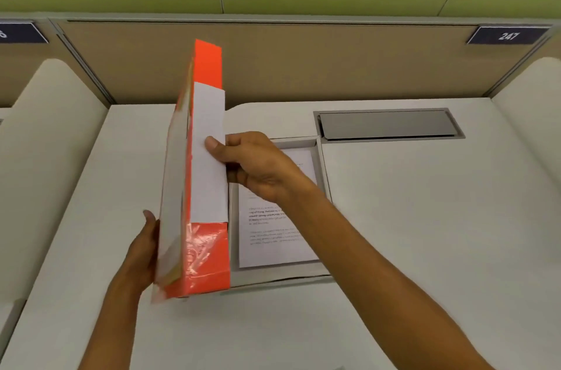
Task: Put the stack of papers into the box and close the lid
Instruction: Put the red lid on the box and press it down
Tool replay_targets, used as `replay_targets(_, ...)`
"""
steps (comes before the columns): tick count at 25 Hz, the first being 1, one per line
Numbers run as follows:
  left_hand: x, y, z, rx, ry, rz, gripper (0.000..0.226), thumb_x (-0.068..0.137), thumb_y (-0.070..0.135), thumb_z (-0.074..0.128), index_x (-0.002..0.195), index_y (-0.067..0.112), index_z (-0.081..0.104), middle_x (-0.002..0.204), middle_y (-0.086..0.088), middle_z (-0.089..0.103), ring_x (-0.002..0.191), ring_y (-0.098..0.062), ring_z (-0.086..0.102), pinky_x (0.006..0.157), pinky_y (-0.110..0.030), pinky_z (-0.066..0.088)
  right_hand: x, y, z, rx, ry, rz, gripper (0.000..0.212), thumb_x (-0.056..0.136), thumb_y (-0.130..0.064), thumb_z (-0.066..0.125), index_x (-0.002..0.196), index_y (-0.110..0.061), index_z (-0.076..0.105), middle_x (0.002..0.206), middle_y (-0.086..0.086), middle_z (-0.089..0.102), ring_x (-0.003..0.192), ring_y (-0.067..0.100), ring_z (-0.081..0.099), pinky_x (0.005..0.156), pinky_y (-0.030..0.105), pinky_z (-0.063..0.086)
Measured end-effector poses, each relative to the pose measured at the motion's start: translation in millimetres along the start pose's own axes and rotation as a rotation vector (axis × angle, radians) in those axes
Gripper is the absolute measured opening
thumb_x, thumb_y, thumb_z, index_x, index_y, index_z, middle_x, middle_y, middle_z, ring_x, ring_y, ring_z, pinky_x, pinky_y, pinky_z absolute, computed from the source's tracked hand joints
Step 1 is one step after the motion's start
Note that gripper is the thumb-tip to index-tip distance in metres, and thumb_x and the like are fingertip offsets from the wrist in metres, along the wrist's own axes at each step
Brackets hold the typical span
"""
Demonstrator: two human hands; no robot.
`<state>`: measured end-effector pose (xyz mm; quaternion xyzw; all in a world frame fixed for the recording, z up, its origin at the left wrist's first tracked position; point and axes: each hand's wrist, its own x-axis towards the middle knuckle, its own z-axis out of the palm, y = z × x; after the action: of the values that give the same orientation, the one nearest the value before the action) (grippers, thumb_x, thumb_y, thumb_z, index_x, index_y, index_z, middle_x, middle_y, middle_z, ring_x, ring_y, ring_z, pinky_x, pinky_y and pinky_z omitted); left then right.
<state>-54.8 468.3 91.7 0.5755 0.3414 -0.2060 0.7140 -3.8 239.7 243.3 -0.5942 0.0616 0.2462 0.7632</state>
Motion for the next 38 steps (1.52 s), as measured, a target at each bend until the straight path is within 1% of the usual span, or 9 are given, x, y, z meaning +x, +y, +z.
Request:
replay_targets(3,6.3,-12.4,7.9,0.004,0.001,0.083,0.055,0.096,0.063,0.036,0.111,0.021,0.068,0.090,0.002,0.080,0.082,-0.019,0.076,0.083,-0.044,0.053,-18.2,8.5,-62.8,0.043,0.038,0.007,0.037,0.095,-0.022,0.061,0.117,0.007,0.064,0.109,0.011,0.071,0.093,0.019,0.070,0.084,0.031,0.060)
replay_targets(5,6.8,-12.3,22.6,0.062,0.004,0.178,0.047,0.099,0.058,0.038,0.117,0.026,0.068,0.103,0.002,0.079,0.096,-0.022,0.074,0.093,-0.047,0.052,-25.3,21.3,-94.9,0.028,0.170,0.003,0.040,0.093,-0.034,0.063,0.115,-0.001,0.069,0.108,0.009,0.075,0.094,0.022,0.073,0.085,0.035,0.060)
replay_targets(11,19.4,-21.2,62.5,0.454,-0.016,0.431,0.053,0.101,0.057,0.030,0.150,0.037,0.038,0.142,0.005,0.055,0.122,-0.020,0.057,0.103,-0.040,0.046,-27.5,86.0,-144.3,-0.197,0.563,-0.008,0.056,0.087,-0.057,0.061,0.132,-0.026,0.047,0.119,0.007,0.068,0.094,0.021,0.072,0.082,0.039,0.061)
replay_targets(14,28.5,-32.7,73.0,0.635,0.025,0.493,0.057,0.099,0.061,0.026,0.151,0.039,0.032,0.132,0.010,0.056,0.105,-0.010,0.060,0.092,-0.028,0.049,-28.1,113.3,-161.7,-0.398,0.643,-0.051,0.054,0.093,-0.059,0.047,0.140,-0.034,0.040,0.129,0.004,0.062,0.104,0.022,0.067,0.086,0.039,0.060)
replay_targets(16,29.8,-38.6,81.0,0.709,0.057,0.545,0.055,0.101,0.054,0.025,0.151,0.034,0.034,0.111,0.010,0.058,0.086,-0.005,0.056,0.073,-0.018,0.043,-27.6,126.1,-169.4,-0.451,0.657,-0.026,0.056,0.095,-0.059,0.042,0.145,-0.034,0.036,0.140,0.002,0.055,0.117,0.026,0.061,0.095,0.046,0.056)
replay_targets(20,41.7,-58.4,87.2,0.808,0.126,0.585,0.054,0.103,0.050,0.024,0.154,0.034,0.028,0.117,-0.002,0.059,0.095,-0.017,0.059,0.077,-0.029,0.046,-26.0,147.0,-181.2,-0.476,0.657,0.024,0.059,0.096,-0.058,0.039,0.149,-0.033,0.033,0.147,0.000,0.050,0.126,0.028,0.057,0.102,0.051,0.050)
replay_targets(24,50.1,-73.0,90.4,0.868,0.166,0.599,0.055,0.103,0.051,0.024,0.155,0.032,0.027,0.119,-0.008,0.059,0.093,-0.015,0.057,0.071,-0.023,0.044,-20.6,167.2,-194.3,-0.488,0.638,0.058,0.063,0.093,-0.065,0.037,0.149,-0.036,0.033,0.144,-0.001,0.054,0.123,0.028,0.060,0.099,0.052,0.052)
replay_targets(35,51.0,-78.7,91.2,0.992,0.221,0.565,0.057,0.102,0.049,0.028,0.155,0.026,0.027,0.129,-0.014,0.056,0.098,-0.020,0.058,0.079,-0.037,0.054,-6.4,177.2,-202.5,-0.659,0.655,0.140,0.073,0.096,-0.061,0.032,0.153,-0.018,0.020,0.155,0.012,0.034,0.138,0.035,0.041,0.109,0.051,0.038)
replay_targets(38,44.9,-64.8,98.5,1.224,0.418,0.709,0.067,0.099,0.054,0.037,0.154,0.017,0.029,0.149,-0.018,0.045,0.128,-0.037,0.053,0.102,-0.050,0.047,-2.5,174.8,-195.7,-1.025,0.752,-0.006,0.078,0.095,-0.064,0.025,0.155,-0.016,0.015,0.161,0.009,0.022,0.149,0.032,0.021,0.119,0.048,0.019)
